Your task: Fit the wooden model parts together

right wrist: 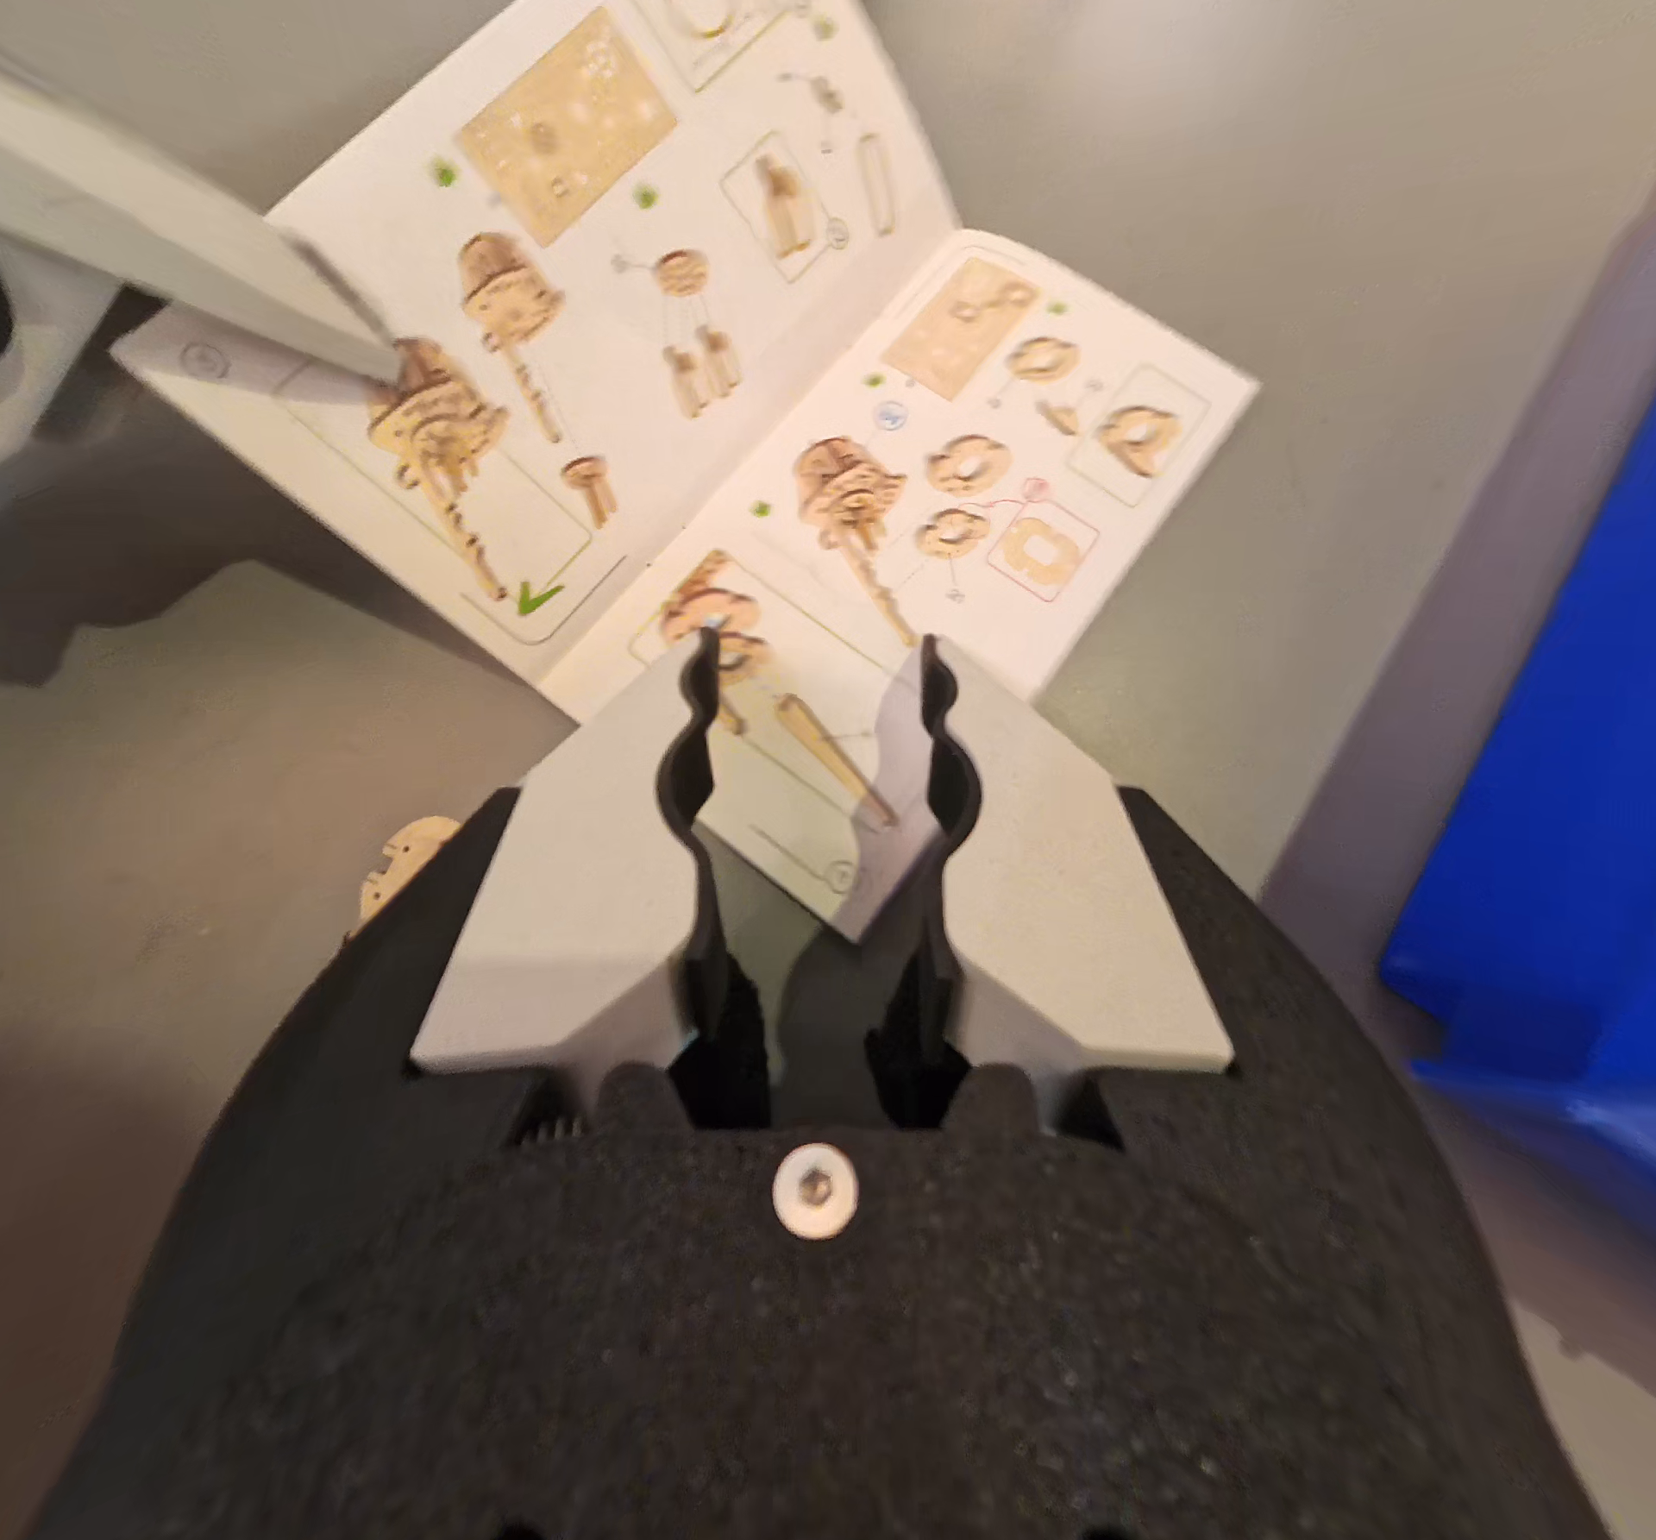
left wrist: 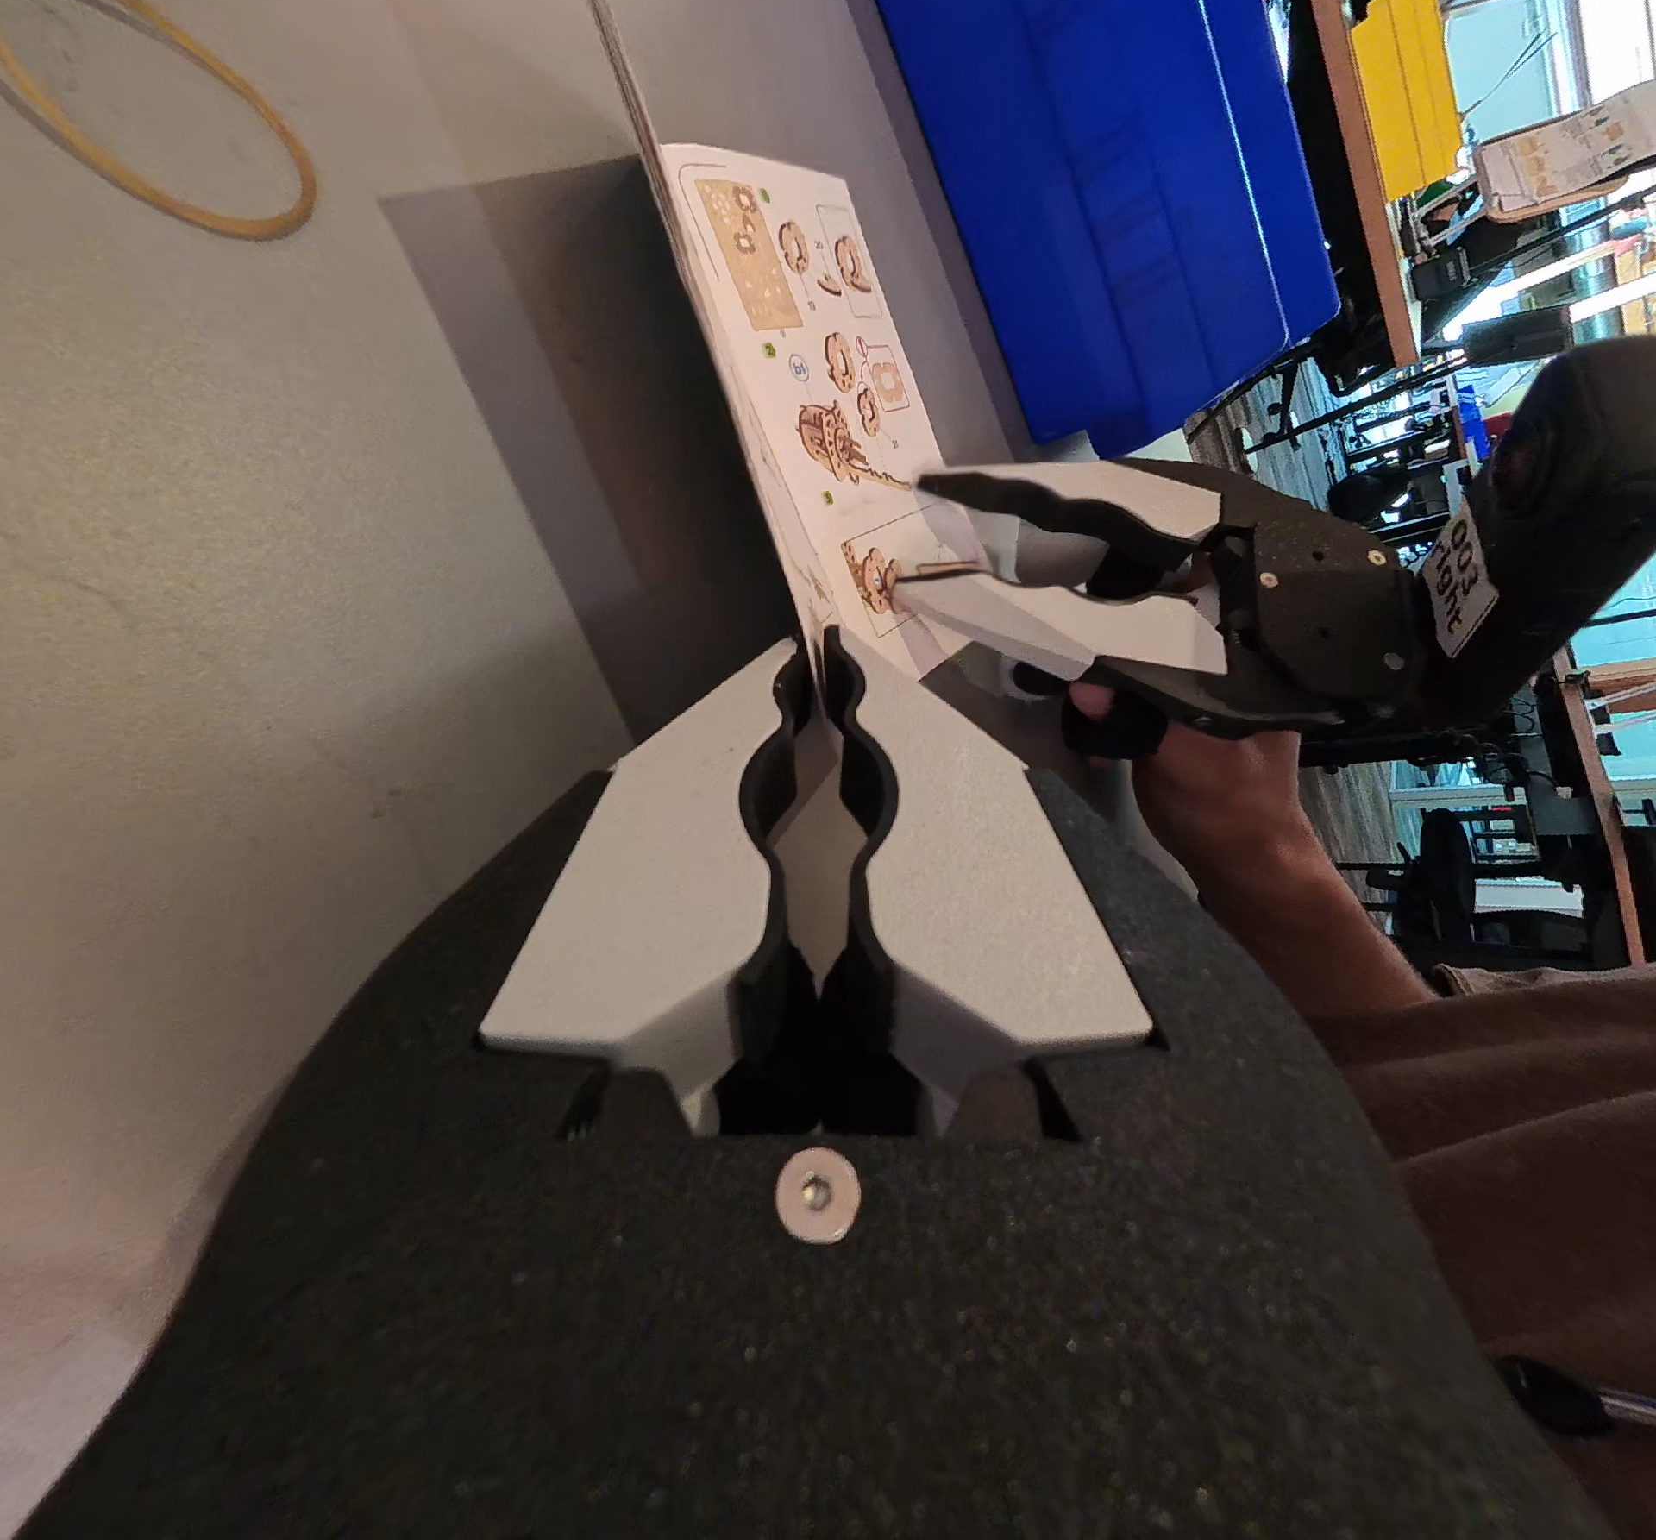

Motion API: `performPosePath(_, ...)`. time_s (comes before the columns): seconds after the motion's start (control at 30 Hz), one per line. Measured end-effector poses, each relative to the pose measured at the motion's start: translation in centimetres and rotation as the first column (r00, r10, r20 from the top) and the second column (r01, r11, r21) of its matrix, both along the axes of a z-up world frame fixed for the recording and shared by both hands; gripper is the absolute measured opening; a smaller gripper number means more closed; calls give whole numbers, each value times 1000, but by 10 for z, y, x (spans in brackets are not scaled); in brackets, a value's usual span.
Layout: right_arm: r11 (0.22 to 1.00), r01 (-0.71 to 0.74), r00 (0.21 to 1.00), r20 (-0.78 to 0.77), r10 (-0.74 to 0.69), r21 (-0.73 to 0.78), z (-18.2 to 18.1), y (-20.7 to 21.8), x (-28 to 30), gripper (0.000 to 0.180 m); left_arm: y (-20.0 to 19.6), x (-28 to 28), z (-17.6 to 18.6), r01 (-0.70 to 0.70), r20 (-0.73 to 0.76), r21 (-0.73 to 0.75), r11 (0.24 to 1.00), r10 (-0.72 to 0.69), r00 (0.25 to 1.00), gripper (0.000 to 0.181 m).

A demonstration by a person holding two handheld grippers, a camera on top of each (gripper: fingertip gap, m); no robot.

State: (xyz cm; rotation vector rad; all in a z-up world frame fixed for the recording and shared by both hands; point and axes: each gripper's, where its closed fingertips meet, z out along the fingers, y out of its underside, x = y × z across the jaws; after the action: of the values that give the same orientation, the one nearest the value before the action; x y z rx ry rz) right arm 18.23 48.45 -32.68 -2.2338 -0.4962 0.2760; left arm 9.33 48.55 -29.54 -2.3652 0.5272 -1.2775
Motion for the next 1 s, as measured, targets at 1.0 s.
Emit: performPosePath(1.0,989,-146,989,-41,146,-6,2,-37,0,46,-5,8,15,-5,24,31,999,4,1000,0)
